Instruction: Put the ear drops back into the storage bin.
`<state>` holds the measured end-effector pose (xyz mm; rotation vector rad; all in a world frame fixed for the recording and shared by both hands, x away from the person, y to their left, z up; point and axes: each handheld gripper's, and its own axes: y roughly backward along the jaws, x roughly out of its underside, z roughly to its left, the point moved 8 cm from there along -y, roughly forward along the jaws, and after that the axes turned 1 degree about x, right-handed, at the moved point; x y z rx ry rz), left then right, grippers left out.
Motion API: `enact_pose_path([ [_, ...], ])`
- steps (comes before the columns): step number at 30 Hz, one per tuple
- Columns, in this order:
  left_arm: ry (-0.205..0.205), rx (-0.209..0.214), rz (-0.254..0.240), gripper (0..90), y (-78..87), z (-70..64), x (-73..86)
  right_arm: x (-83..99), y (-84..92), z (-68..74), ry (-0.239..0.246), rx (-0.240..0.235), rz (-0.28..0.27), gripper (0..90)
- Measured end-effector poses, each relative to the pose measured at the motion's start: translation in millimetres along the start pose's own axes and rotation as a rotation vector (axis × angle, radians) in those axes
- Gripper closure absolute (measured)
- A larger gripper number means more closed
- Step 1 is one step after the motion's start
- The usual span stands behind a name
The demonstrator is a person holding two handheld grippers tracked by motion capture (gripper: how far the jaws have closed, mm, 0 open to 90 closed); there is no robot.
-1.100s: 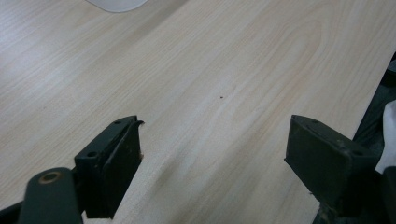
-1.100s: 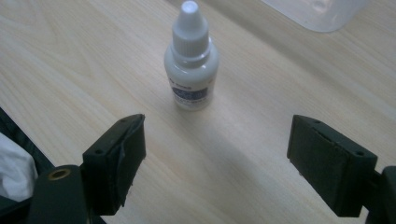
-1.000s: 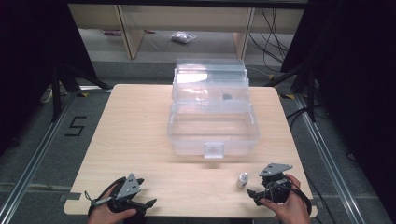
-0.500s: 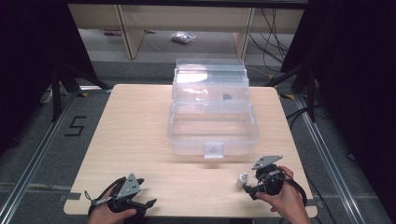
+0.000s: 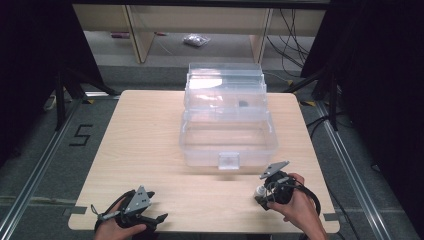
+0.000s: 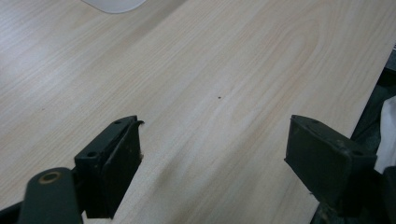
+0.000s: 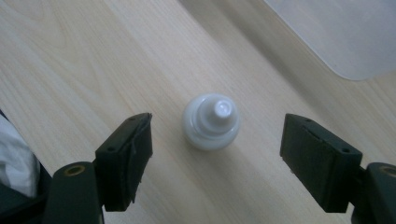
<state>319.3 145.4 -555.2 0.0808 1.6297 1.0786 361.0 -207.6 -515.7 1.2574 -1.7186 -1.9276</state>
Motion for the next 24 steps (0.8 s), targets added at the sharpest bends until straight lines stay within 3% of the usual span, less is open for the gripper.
enact_pose_path([
  [13,-0.008,0.0,0.009,17.7,0.6,0.2,0.4,-3.8,-11.9,4.5,0.042,-0.031,0.073,42.3],
  [19,0.01,0.001,0.001,17.7,0.0,-1.2,0.0,-7.5,-14.0,1.7,0.083,-0.023,0.091,46.9],
  [24,-0.007,-0.002,0.005,17.7,0.3,0.3,0.0,-8.7,-14.4,3.1,0.093,-0.018,0.121,49.7],
])
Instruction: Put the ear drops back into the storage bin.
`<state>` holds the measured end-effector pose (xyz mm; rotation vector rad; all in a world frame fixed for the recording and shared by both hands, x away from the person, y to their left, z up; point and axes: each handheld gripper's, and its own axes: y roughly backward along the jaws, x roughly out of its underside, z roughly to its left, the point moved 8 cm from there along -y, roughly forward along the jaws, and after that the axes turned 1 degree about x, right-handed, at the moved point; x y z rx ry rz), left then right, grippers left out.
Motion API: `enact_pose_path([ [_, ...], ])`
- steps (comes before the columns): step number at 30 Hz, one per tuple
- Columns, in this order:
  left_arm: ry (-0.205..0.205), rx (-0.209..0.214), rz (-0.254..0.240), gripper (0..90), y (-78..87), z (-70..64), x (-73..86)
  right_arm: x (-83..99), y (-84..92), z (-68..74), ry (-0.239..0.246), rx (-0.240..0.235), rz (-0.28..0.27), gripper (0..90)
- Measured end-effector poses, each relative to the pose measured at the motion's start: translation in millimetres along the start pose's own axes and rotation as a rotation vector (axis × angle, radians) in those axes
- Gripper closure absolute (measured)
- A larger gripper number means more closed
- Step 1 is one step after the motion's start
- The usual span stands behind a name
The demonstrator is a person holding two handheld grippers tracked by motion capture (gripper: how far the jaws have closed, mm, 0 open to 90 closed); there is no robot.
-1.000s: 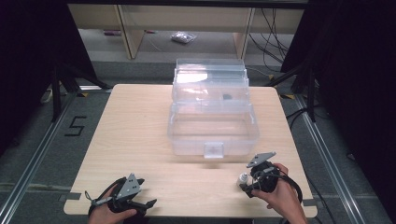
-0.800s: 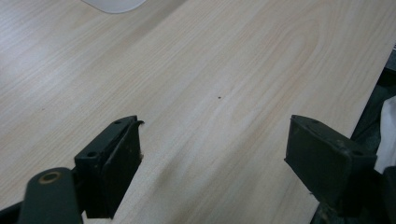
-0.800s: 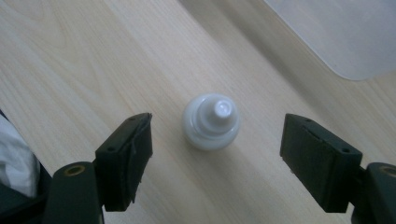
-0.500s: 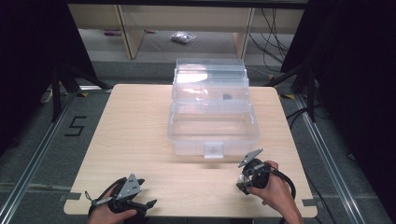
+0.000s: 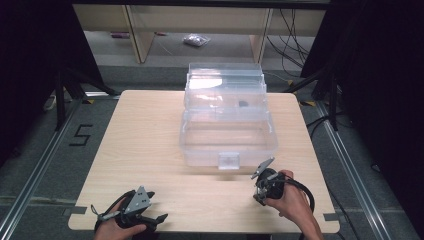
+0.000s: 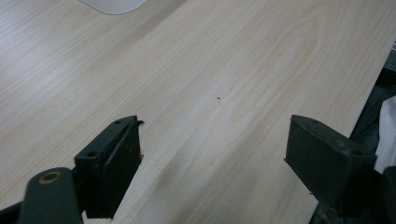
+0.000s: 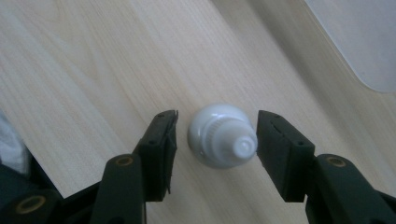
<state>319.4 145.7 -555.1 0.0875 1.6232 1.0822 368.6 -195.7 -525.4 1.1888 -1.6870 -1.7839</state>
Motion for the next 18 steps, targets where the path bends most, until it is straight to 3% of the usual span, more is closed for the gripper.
enact_pose_path([
  [3,0.012,0.005,0.001,17.7,0.1,-1.4,0.2,-1.5,-1.2,0.4,0.012,0.0,0.011,51.1],
  [4,0.014,0.006,0.0,17.7,0.0,-1.7,0.2,-2.8,-2.3,-0.6,0.037,-0.003,0.009,52.0],
  [5,0.015,0.005,-0.004,17.7,-0.1,-1.6,-0.1,-2.3,-2.1,0.4,0.018,-0.002,0.017,53.4],
  [10,0.015,0.006,-0.005,17.7,-0.2,-1.5,-0.3,-3.0,-5.1,-3.3,0.048,0.004,0.026,56.7],
  [13,-0.005,0.012,0.003,17.7,0.1,-1.2,0.0,-2.0,-6.3,-1.2,0.023,-0.001,0.041,58.2],
  [18,0.016,0.008,-0.005,17.7,-0.3,-1.7,-0.1,-2.6,-6.7,0.3,0.039,-0.015,0.042,60.1],
])
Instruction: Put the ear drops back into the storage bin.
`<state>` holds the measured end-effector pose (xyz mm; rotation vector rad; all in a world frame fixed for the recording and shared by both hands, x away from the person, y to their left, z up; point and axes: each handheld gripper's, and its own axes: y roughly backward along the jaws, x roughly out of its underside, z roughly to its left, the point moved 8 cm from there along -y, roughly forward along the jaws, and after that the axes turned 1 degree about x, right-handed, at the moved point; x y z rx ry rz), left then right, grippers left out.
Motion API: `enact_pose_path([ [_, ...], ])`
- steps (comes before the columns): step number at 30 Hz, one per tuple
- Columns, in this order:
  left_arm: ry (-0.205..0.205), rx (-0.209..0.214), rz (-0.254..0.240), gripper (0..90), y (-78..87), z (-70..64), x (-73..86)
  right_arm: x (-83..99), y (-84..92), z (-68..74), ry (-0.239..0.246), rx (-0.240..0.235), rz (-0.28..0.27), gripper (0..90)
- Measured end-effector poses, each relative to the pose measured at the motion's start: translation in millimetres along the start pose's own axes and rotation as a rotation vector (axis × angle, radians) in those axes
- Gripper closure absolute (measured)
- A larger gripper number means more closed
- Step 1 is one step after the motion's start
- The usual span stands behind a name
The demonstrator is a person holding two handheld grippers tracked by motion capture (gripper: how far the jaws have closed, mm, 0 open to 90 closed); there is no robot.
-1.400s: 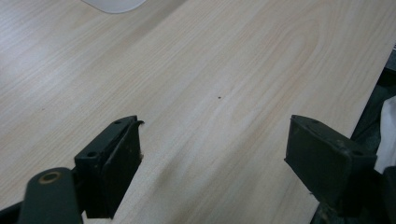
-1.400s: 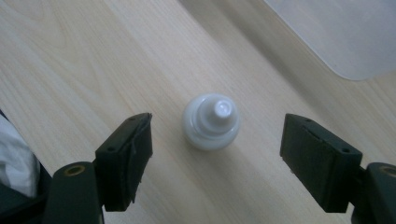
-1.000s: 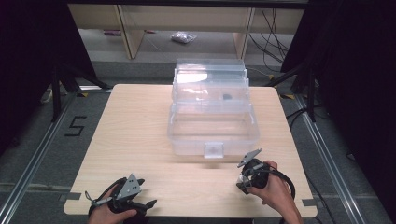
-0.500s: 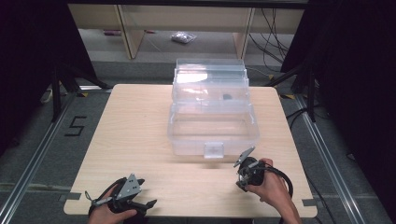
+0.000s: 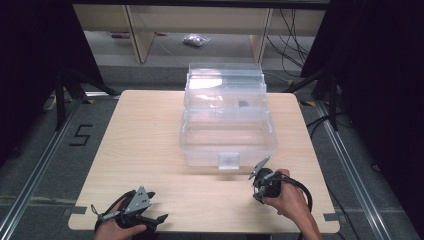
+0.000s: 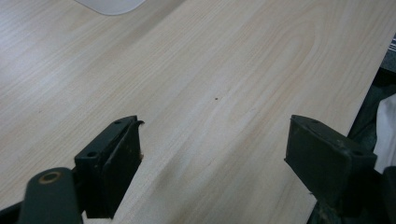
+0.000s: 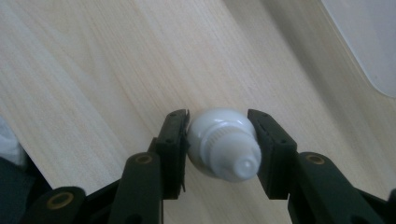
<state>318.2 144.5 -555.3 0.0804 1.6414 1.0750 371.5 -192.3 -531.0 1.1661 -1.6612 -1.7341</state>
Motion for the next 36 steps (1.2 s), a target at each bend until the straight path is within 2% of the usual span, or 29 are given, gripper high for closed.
enact_pose_path([
  [1,-0.002,0.0,0.001,17.7,0.1,0.1,0.0,-0.4,-0.2,-0.2,0.016,0.004,-0.004,60.1],
  [3,-0.017,0.006,0.001,17.7,0.5,0.5,-0.5,-0.3,0.9,1.1,0.007,0.012,0.005,60.2],
  [6,-0.015,0.001,0.001,17.7,0.3,0.5,-0.4,-1.7,3.3,1.2,0.005,0.011,-0.012,60.2],
  [7,0.001,0.0,0.001,17.8,0.0,-0.2,0.1,-1.9,4.6,1.0,-0.001,0.014,-0.015,60.2],
  [10,-0.002,0.0,0.0,17.8,0.1,-0.1,-0.1,-1.9,8.7,-0.6,0.0,0.021,-0.019,60.2],
  [11,-0.014,0.001,0.001,17.8,0.2,0.5,-0.3,-2.3,9.7,-1.6,0.002,0.029,-0.024,60.2],
  [12,-0.017,0.002,0.001,17.7,0.3,0.5,-0.4,-2.9,10.8,-1.5,0.005,0.018,-0.029,60.2],
  [14,-0.016,0.004,0.003,17.7,0.5,0.2,-0.3,-2.9,14.0,-2.4,-0.009,0.028,-0.03,60.2],
  [15,-0.016,0.004,0.003,17.7,0.5,0.3,-0.3,-3.2,14.9,-4.8,0.023,0.035,-0.031,60.2],
  [16,-0.016,0.004,0.004,17.7,0.3,0.3,-0.2,-3.6,16.2,-4.3,0.025,0.035,-0.032,60.3],
  [17,-0.018,0.004,0.006,17.8,0.3,0.3,0.0,-4.3,18.6,-1.8,-0.005,0.028,-0.037,60.2],
  [19,-0.017,0.004,0.005,17.7,0.3,0.3,0.0,-5.5,22.2,-4.8,0.027,0.04,-0.046,60.2],
  [20,-0.004,0.002,0.004,17.7,0.2,-0.2,0.1,-5.8,24.5,-2.7,0.0,0.037,-0.046,60.3],
  [23,-0.001,0.002,0.005,17.7,0.1,-0.2,0.5,-7.3,30.0,-5.1,0.015,0.041,-0.046,60.3],
  [24,-0.002,0.002,0.006,17.8,0.1,-0.2,0.6,-8.1,32.0,-5.8,0.016,0.036,-0.046,60.3],
  [25,-0.023,0.002,0.011,17.7,0.2,1.0,0.6,-9.0,32.6,-6.3,0.017,0.033,-0.049,60.3],
  [26,-0.024,0.002,0.014,17.7,0.4,1.0,0.8,-10.5,33.0,-7.1,0.028,0.029,-0.056,60.3],
  [27,-0.015,0.006,0.005,17.7,0.2,0.0,0.1,-11.0,33.9,-6.9,0.015,0.022,-0.056,60.3],
  [28,-0.015,0.005,0.005,17.8,0.2,0.2,0.1,-12.9,33.3,-9.2,0.037,0.016,-0.066,60.3],
  [29,0.001,0.002,0.005,17.7,0.0,-0.3,0.5,-12.8,33.5,-8.8,0.019,0.011,-0.062,60.3],
  [31,-0.008,0.002,0.012,17.7,0.4,0.4,1.0,-14.0,33.1,-9.7,0.01,0.007,-0.058,60.3],
  [32,-0.001,0.0,0.006,17.8,-0.1,0.0,0.7,-15.8,32.4,-11.4,0.028,-0.002,-0.066,60.3],
  [36,-0.002,0.003,0.005,17.7,0.1,-0.2,0.4,-18.5,34.3,-14.9,-0.001,-0.007,-0.068,60.3],
])
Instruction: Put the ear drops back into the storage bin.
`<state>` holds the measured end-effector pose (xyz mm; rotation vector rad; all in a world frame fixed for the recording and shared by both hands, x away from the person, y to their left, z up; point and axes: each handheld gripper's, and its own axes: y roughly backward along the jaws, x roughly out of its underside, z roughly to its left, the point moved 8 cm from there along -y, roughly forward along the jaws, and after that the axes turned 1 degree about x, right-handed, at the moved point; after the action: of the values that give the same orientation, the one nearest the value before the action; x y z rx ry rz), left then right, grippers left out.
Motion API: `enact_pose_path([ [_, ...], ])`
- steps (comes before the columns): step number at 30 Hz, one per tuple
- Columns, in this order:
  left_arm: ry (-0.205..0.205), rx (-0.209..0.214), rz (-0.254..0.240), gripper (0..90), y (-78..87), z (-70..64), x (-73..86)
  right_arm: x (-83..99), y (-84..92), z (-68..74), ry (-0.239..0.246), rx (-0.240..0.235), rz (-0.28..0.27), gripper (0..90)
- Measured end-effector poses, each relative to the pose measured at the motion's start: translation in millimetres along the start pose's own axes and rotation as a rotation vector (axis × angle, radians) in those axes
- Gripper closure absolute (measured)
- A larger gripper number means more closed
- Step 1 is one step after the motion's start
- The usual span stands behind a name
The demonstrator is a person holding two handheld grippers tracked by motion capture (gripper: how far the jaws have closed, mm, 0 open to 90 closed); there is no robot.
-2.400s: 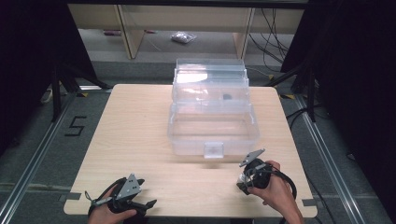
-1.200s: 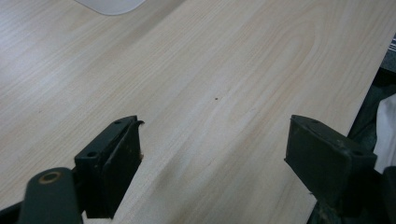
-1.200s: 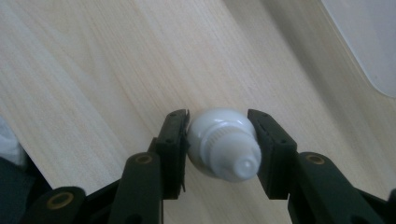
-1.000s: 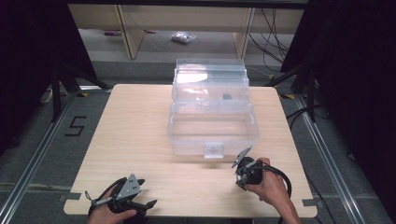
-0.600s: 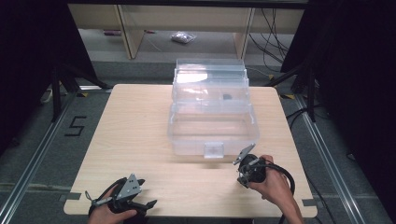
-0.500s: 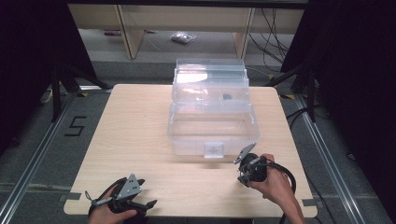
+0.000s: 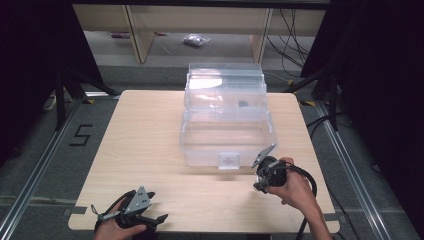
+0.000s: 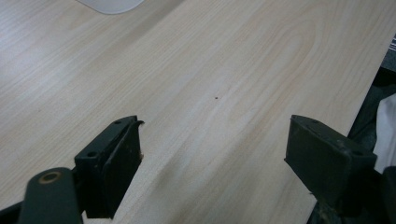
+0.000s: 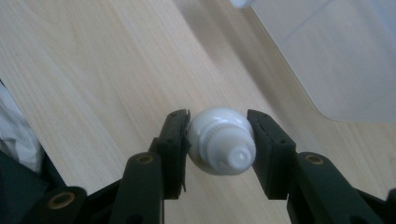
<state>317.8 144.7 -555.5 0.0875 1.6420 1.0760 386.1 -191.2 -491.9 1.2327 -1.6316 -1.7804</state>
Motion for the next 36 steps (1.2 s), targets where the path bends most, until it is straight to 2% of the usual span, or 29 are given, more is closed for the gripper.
enact_pose_path([
  [1,0.0,0.0,0.0,17.8,0.0,0.0,0.0,-1.6,0.8,-2.8,0.023,0.0,-0.004,60.3],
  [2,0.0,-0.002,-0.003,17.7,-0.2,0.1,-0.2,-1.5,2.0,-2.9,0.008,0.006,0.004,60.3],
  [5,-0.001,-0.001,-0.001,17.7,0.0,0.2,-0.1,-4.5,7.4,-2.1,0.004,-0.002,0.007,60.3],
  [6,-0.001,0.0,0.0,17.8,0.0,0.0,-0.1,-5.6,9.3,-3.3,0.018,0.0,0.004,60.3],
  [12,0.001,0.0,0.0,17.7,0.0,0.0,0.1,-10.3,21.1,-3.5,0.035,-0.02,-0.004,60.3],
  [14,0.0,0.0,0.0,17.7,-0.1,0.0,-0.1,-11.3,27.4,-3.8,0.029,-0.007,-0.001,60.3],
  [17,-0.007,-0.002,0.006,17.8,0.1,0.6,0.4,-13.4,35.4,-5.7,0.046,-0.004,-0.006,60.3],
  [19,0.001,0.0,-0.002,17.7,0.0,-0.1,-0.2,-14.1,41.3,-7.8,0.035,0.01,-0.003,60.3],
  [20,0.0,-0.001,-0.001,17.7,0.0,0.1,-0.1,-15.6,43.7,-9.7,0.046,0.004,-0.011,60.3],
  [21,0.0,-0.002,-0.003,17.7,-0.1,0.2,-0.2,-15.4,45.8,-9.6,0.03,0.005,-0.005,60.3],
  [22,0.0,-0.001,-0.003,17.7,-0.2,0.1,-0.2,-17.0,47.7,-12.4,0.042,0.005,-0.01,60.3],
  [26,0.001,0.0,0.0,17.7,-0.1,0.2,-0.1,-20.2,52.3,-19.8,0.026,0.0,-0.009,60.3],
  [29,0.006,0.007,-0.016,17.8,-0.7,-1.0,-1.3,-22.9,55.1,-25.5,0.009,0.005,-0.003,60.3],
  [30,-0.011,0.001,0.004,17.7,0.2,0.9,0.2,-24.2,56.2,-28.0,0.012,0.007,-0.003,60.3],
  [31,0.003,-0.003,-0.001,17.7,-0.7,0.4,0.2,-25.0,57.3,-29.1,0.006,0.005,-0.003,60.3],
  [36,0.0,0.001,-0.001,17.7,-0.1,0.1,-0.1,-31.6,67.1,-41.7,-0.008,0.005,-0.012,60.3],
])
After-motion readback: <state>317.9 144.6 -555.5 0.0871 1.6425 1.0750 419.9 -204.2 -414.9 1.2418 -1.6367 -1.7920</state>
